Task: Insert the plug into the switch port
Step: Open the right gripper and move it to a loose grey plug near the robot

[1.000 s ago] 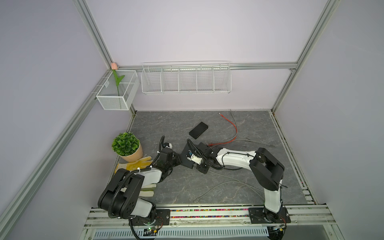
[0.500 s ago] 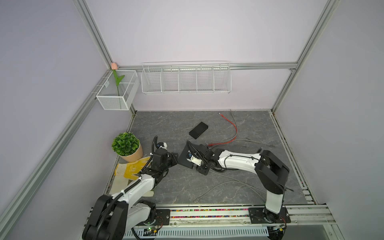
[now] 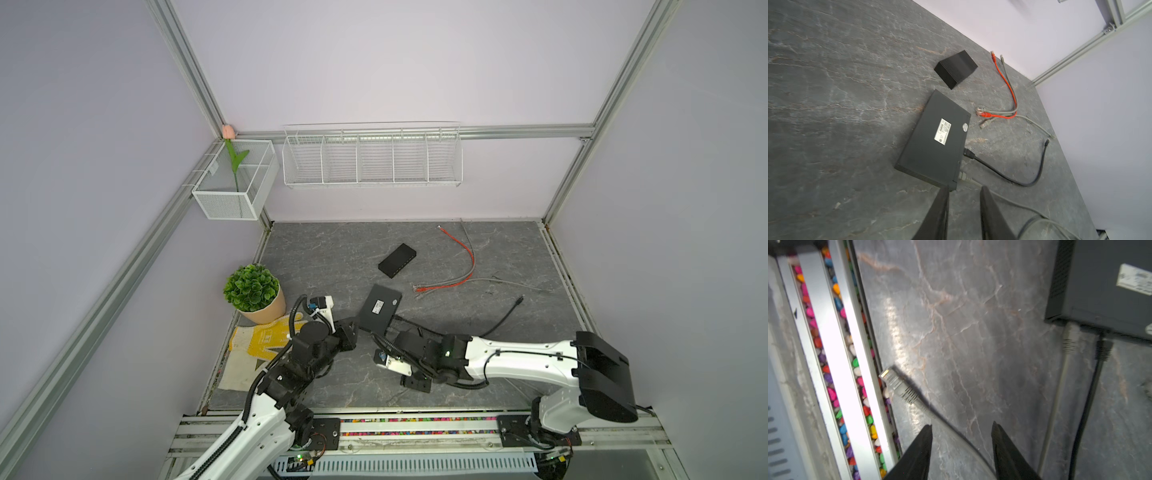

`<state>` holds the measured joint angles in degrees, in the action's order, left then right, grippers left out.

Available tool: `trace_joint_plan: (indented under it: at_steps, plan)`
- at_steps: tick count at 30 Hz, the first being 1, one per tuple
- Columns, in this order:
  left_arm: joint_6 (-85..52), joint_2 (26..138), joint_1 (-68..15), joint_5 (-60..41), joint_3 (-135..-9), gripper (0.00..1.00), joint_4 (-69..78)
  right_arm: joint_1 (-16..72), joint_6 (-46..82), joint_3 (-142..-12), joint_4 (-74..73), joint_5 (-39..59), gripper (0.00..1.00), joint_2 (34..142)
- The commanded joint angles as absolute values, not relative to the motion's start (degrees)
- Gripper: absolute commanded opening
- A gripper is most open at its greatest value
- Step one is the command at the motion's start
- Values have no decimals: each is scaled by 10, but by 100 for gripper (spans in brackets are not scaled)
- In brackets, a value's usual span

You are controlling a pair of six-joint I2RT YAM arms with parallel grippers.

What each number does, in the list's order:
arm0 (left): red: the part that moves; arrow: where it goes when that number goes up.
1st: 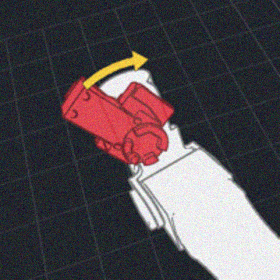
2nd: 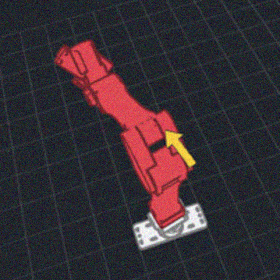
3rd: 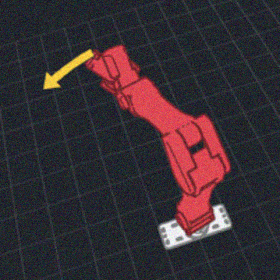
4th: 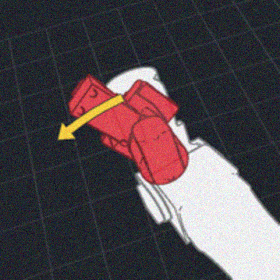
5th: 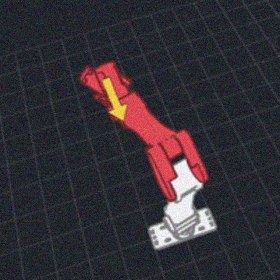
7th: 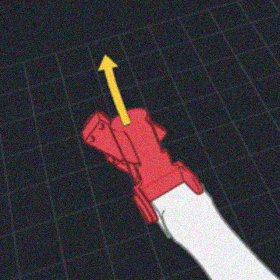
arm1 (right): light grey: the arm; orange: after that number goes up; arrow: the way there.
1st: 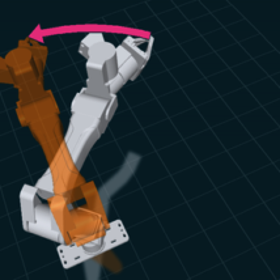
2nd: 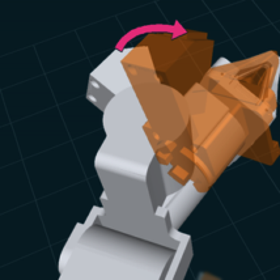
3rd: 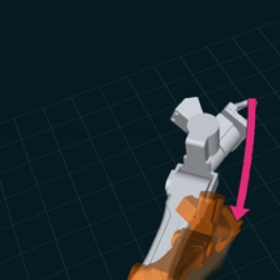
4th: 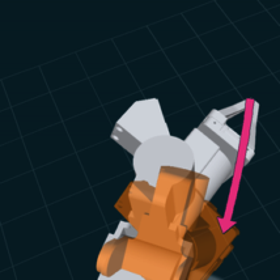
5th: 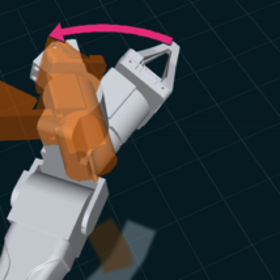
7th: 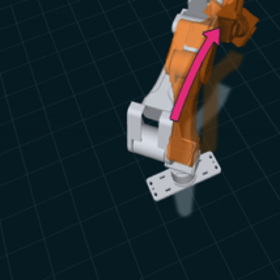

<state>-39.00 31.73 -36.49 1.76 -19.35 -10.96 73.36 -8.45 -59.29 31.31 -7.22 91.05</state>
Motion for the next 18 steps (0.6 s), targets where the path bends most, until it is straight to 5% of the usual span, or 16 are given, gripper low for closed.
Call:
trace_joint_plan:
  at_steps: [1,8,18]
  plan:
    - [-400,288,-428,78,-197,30,-178,749,-76,-595,352,-50,51,943]
    - [-418,238,-534,139,-186,32,-214,764,-94,-621,354,-51,53,992]
    - [-425,225,-561,146,-183,34,-211,755,-135,-640,338,-13,53,1031]
